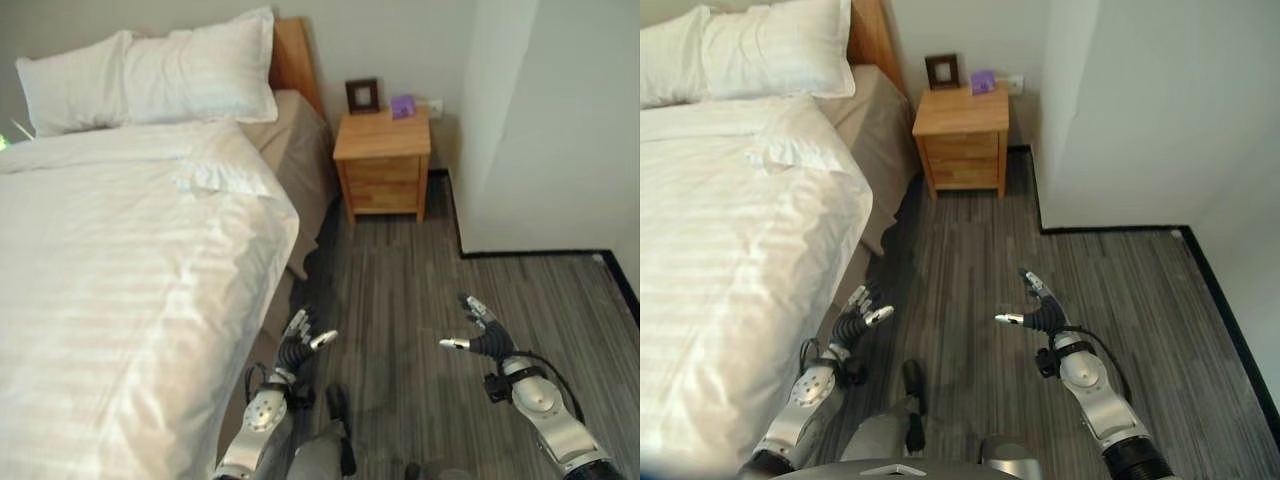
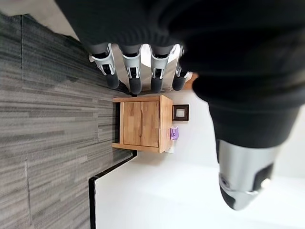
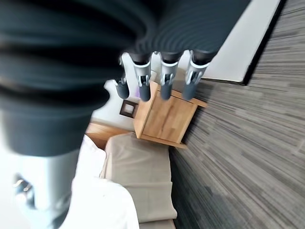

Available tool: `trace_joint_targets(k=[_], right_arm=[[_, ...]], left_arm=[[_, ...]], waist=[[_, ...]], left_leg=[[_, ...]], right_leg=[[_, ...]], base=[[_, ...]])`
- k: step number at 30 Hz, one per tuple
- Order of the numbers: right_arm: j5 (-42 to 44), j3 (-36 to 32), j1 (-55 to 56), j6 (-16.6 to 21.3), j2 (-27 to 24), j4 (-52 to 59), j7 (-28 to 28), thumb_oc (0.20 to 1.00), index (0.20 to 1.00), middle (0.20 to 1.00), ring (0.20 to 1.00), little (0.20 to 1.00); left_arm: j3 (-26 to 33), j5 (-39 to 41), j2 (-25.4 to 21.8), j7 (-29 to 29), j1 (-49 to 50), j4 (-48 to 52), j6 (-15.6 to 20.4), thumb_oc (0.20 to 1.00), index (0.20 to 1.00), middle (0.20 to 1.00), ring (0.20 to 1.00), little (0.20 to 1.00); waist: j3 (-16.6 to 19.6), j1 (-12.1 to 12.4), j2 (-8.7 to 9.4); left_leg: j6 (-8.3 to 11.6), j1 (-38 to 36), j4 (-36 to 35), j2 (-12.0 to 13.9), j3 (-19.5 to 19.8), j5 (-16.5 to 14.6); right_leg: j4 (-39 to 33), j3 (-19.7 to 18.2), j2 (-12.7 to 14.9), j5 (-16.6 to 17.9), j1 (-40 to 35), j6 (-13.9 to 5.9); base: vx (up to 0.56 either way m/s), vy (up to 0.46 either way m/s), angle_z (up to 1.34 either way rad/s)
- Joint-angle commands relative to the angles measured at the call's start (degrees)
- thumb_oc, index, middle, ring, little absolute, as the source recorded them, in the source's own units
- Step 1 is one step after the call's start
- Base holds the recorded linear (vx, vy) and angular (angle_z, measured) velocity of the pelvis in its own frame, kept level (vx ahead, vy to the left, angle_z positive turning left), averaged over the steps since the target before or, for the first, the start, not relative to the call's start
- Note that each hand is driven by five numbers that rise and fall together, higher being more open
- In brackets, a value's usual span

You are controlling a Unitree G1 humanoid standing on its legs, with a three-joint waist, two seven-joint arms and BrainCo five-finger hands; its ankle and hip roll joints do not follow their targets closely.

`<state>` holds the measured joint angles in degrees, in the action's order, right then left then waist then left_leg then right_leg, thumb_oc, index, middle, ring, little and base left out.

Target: Making the bed.

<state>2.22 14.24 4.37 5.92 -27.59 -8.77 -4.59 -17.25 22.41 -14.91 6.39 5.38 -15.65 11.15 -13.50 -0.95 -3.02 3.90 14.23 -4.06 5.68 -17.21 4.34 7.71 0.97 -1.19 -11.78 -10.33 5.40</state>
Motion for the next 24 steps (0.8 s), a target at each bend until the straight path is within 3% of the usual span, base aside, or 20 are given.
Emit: trace_joint_targets(k=[1,3,4,6,7,8,9,10,11,12,14,15,16,19,23,24], right_arm=[[-2.5,0.3,-2.1,2.3,1.1,5.3,0.6,1.000,1.000,1.000,1.000,1.000],[-3.6,0.7,-1.9,2.2,1.8,5.7,0.8,1.000,1.000,1.000,1.000,1.000],[-4.1,1.1,-1.9,2.2,2.2,5.6,0.9,1.000,1.000,1.000,1.000,1.000],[-5.0,1.4,-1.7,2.2,3.1,5.4,0.8,1.000,1.000,1.000,1.000,1.000],[-5.0,1.8,-2.6,2.4,3.2,6.0,0.8,1.000,1.000,1.000,1.000,1.000],[-5.0,1.8,-2.6,2.4,3.1,6.0,0.8,1.000,1.000,1.000,1.000,1.000],[-5.5,1.9,-2.8,2.5,3.5,6.2,0.7,1.000,1.000,1.000,1.000,1.000],[-5.8,1.9,-3.0,2.6,3.5,6.1,0.7,1.000,1.000,1.000,1.000,1.000],[-6.0,1.8,-3.1,2.5,3.6,6.5,0.8,1.000,1.000,1.000,1.000,1.000],[-6.0,1.8,-3.2,2.6,3.5,7.1,0.7,1.000,1.000,1.000,1.000,1.000],[-5.5,1.7,-3.2,2.6,3.5,7.9,0.8,1.000,1.000,1.000,1.000,1.000],[-5.1,1.3,-3.2,2.6,3.3,8.1,0.6,1.000,1.000,1.000,1.000,1.000],[-4.8,1.2,-3.2,2.6,3.5,8.2,0.6,1.000,1.000,1.000,1.000,1.000],[-4.7,1.0,-3.2,2.4,3.6,8.1,0.6,1.000,1.000,1.000,1.000,1.000],[-5.0,1.2,-3.3,2.2,3.4,8.0,0.8,1.000,1.000,1.000,1.000,1.000],[-5.2,1.5,-2.9,2.3,2.9,7.6,1.3,1.000,1.000,1.000,1.000,1.000]], left_arm=[[1.6,0.5,-1.5,-0.2,-0.9,6.7,2.7,1.000,1.000,1.000,1.000,1.000],[1.1,0.4,-1.7,-0.4,-0.7,7.2,2.5,1.000,1.000,1.000,1.000,1.000],[1.0,0.1,-2.0,-0.3,-0.7,7.3,2.2,1.000,1.000,1.000,1.000,1.000],[0.3,-0.2,-2.3,-0.5,-1.7,6.6,1.9,1.000,1.000,1.000,1.000,1.000],[-0.4,-0.9,-3.5,-0.3,-3.0,6.8,1.5,1.000,1.000,1.000,1.000,1.000],[-0.3,-0.9,-3.5,-0.3,-3.0,6.8,1.5,1.000,1.000,1.000,1.000,1.000],[-0.5,-1.4,-4.2,-0.6,-3.6,6.9,1.6,1.000,1.000,1.000,1.000,1.000],[-0.4,-1.3,-4.6,-0.6,-4.3,6.7,1.4,1.000,1.000,1.000,1.000,1.000],[-0.4,-1.5,-4.9,-0.6,-5.1,6.4,1.5,1.000,1.000,1.000,1.000,1.000],[-0.4,-1.4,-5.1,-0.8,-5.3,6.5,1.4,1.000,1.000,1.000,1.000,1.000],[-0.6,-1.3,-5.3,-1.1,-4.7,6.7,1.4,1.000,1.000,1.000,1.000,1.000],[-0.2,-1.1,-5.3,-1.3,-4.6,6.7,1.6,1.000,1.000,1.000,1.000,1.000],[0.0,-1.3,-5.1,-1.4,-4.7,6.4,1.7,1.000,1.000,1.000,1.000,1.000],[0.8,-1.4,-4.8,-1.3,-5.3,5.4,2.0,1.000,1.000,1.000,1.000,1.000],[1.1,-1.8,-4.5,-1.2,-5.7,4.5,2.1,1.000,1.000,1.000,1.000,1.000],[1.5,-1.7,-4.1,-1.3,-5.4,4.3,2.3,1.000,1.000,1.000,1.000,1.000]], waist=[[1.8,1.6,1.53],[3.1,2.5,2.41],[3.8,2.9,3.75],[4.2,3.0,5.02],[3.1,1.9,5.09],[3.3,2.1,4.67],[2.5,1.3,3.23],[2.0,1.0,2.67],[1.4,0.0,3.18],[1.1,-0.8,2.79],[0.5,-2.6,2.90],[0.6,-4.0,3.98],[0.6,-4.7,4.23],[0.5,-6.0,4.33],[0.6,-6.9,4.01],[1.3,-7.8,4.34]], left_leg=[[1.53,-3.3,-0.9,1.5,-1.0,6.3],[0.67,-4.2,-0.9,1.1,-1.1,8.0],[-0.45,-5.4,-0.9,-0.4,-1.0,7.4],[-2.05,-8.1,-0.9,-2.0,-1.6,5.4],[-3.13,-11.7,-0.9,-2.3,-0.8,3.0],[-3.07,-11.4,-0.9,-1.8,-1.0,3.2],[-3.79,-14.9,-0.9,-1.1,-0.1,0.6],[-3.90,-16.1,-0.9,-0.9,0.0,-0.4],[-3.84,-17.4,-0.9,-1.8,1.0,-1.6],[-3.67,-18.0,-0.9,-1.7,1.7,-2.1],[-3.17,-21.0,-0.9,-2.6,4.2,-4.3],[-2.32,-22.4,-0.9,-3.3,5.8,-5.8],[-2.01,-23.6,-0.9,-3.4,7.0,-7.1],[-1.28,-26.2,-0.9,-3.3,9.1,-9.2],[-0.95,-29.0,-0.9,-2.9,10.8,-11.2],[-0.99,-33.3,-0.9,-2.8,13.2,-13.7]], right_leg=[[-11.7,-2.8,5.6,1.5,-11.2,-11.43],[-8.3,-3.7,6.8,1.3,-11.4,-12.57],[-4.7,-3.2,8.1,2.7,-11.0,-14.16],[5.3,-3.1,9.4,10.4,-7.0,-18.68],[19.9,-2.8,9.2,20.6,-1.3,-20.40],[19.8,-3.1,8.7,21.0,-0.9,-20.40],[26.5,-0.9,9.2,22.4,4.5,-20.40],[27.5,1.2,11.1,21.6,7.4,-20.19],[26.5,4.0,14.2,18.6,9.4,-18.92],[24.9,5.5,14.7,17.3,11.1,-17.92],[16.4,6.2,12.6,12.6,13.8,-15.79],[3.8,3.9,10.7,11.5,15.3,-15.46],[-2.1,2.3,10.1,12.3,15.3,-15.33],[-9.1,-0.1,9.2,15.2,17.5,-16.08],[-10.6,-1.1,8.2,17.1,19.5,-16.63],[-8.6,-4.0,7.8,17.5,19.1,-16.30]], base=[[0.69,0.054,-0.54],[0.61,0.049,-0.81],[0.52,0.016,-0.67],[0.55,0.020,-0.39],[0.43,0.022,-0.10],[0.56,0.045,0.37],[0.44,0.066,0.54],[0.58,0.042,0.50],[0.43,-0.022,0.70],[0.43,-0.074,0.85],[0.58,-0.179,0.94],[0.67,-0.283,0.88],[0.50,-0.213,0.82],[0.35,-0.141,0.66],[0.35,-0.155,0.45],[0.48,-0.299,0.41]])
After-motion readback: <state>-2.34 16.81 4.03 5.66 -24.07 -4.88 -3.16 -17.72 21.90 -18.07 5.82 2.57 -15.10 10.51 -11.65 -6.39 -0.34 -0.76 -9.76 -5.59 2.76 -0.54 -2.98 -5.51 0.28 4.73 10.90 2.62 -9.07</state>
